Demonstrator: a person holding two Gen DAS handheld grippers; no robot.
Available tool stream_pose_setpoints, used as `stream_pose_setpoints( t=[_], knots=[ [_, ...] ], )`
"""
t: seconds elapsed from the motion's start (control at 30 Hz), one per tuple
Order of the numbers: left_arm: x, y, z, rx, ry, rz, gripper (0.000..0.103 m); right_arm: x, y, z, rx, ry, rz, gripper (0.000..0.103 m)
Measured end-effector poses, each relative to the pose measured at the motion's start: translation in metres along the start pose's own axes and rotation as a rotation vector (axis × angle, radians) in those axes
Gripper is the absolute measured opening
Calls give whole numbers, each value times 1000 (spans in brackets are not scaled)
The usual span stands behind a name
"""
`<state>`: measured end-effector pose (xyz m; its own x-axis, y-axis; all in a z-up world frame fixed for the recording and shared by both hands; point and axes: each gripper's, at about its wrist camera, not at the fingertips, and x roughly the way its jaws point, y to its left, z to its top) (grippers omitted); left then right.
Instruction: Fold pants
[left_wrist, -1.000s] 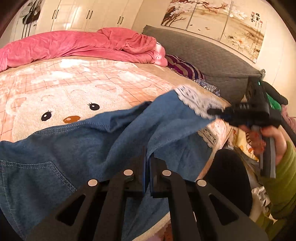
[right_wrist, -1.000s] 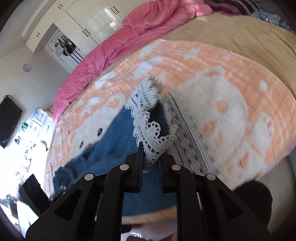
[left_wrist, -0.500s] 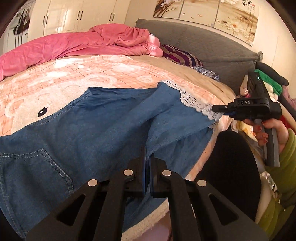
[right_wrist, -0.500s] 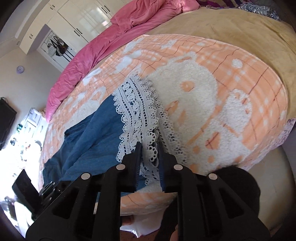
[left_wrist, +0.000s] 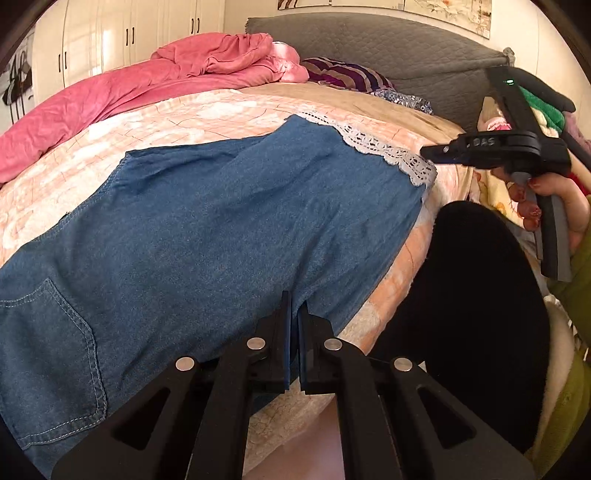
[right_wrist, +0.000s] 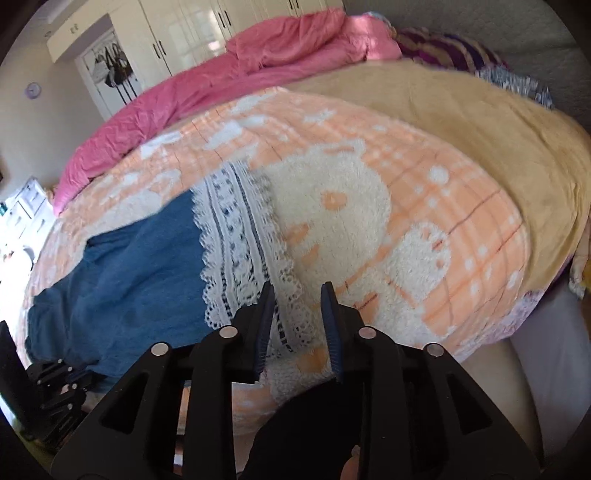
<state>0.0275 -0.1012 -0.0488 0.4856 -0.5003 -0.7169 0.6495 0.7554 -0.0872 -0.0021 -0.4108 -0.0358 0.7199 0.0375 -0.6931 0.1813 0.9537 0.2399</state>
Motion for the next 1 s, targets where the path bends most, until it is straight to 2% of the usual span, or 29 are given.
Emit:
stream_pose_setpoints(
  t=[0.07, 0.17, 0.23, 0.33, 0.37, 0.43, 0.47, 0.57, 0.63, 0.67, 0.77, 0.83, 0.9, 1.0],
  knots=[
    [0, 0, -1, -5, 1, -1, 3, -10, 10, 3, -35, -32, 41, 24],
    [0, -2, -1, 1, 2, 8, 3, -11, 32, 2, -106, -21, 127, 33],
    [-1, -3, -1, -5, 4, 7, 3, 0, 48, -2, -164, 16, 139, 35],
    [-1, -5, -1, -21, 7, -2, 6, 32, 52, -14, -199, 156, 78, 38],
    [-2, -5, -1, -25, 9, -8, 10, 40, 52, -19, -211, 187, 66, 38],
    [-7, -5, -1, -38, 10, -19, 22, 39, 54, -22, -239, 167, 65, 39],
    [-13, -6, 1, -47, 1, -18, 31, 36, 55, -20, -241, 166, 83, 45],
    [-42, 1, 13, -74, -70, -18, 32, 21, 51, -12, -195, 109, 163, 48],
    [-57, 10, 27, -80, -100, 22, 35, 12, 47, -5, -175, 63, 185, 49],
    [-60, 17, 37, -83, -94, 71, 41, 10, 46, -1, -168, 49, 190, 50],
    [-55, 40, 63, -67, -68, 206, 43, 16, 47, 16, -156, 32, 201, 51],
    [-44, 59, 79, -70, -28, 212, 43, 20, 50, 28, -157, 23, 216, 52],
    [-29, 71, 91, -67, 15, 220, 43, 25, 56, 45, -165, -1, 228, 58],
    [0, 85, 106, -20, 84, 278, 43, 32, 70, 64, -209, -12, 258, 64]
  ],
)
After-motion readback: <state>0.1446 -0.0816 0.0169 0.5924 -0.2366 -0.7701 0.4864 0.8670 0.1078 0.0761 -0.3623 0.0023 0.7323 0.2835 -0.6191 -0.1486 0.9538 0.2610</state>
